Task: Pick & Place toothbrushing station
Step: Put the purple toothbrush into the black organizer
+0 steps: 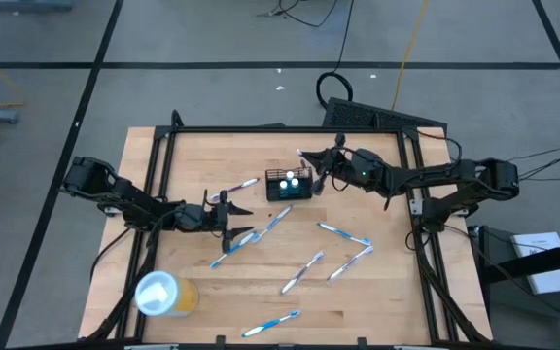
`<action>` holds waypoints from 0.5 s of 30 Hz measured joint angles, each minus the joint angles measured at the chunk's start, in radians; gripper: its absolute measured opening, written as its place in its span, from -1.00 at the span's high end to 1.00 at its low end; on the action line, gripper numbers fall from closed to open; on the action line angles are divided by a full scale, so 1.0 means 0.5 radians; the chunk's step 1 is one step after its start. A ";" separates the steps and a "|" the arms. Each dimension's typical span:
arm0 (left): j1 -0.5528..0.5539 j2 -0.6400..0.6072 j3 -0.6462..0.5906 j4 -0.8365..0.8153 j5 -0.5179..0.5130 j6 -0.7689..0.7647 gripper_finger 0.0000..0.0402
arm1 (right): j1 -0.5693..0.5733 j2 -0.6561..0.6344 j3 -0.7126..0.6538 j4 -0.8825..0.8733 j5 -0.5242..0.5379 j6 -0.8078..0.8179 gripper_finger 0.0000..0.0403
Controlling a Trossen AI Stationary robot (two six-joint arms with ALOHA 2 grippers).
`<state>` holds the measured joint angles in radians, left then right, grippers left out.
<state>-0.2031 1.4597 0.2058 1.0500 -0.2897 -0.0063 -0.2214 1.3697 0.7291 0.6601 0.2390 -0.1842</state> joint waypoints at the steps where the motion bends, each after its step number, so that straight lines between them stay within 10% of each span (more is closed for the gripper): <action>1: 0.000 0.000 0.000 0.000 0.000 0.000 -0.08 | -0.005 0.000 -0.022 0.033 -0.001 0.013 1.00; 15: 0.000 0.000 0.000 0.003 0.000 0.004 -0.08 | -0.053 0.007 -0.338 0.460 -0.008 0.087 1.00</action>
<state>-0.2033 1.4597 0.2058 1.0515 -0.2897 -0.0044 -0.2477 1.3734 0.5600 0.8899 0.2348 -0.1407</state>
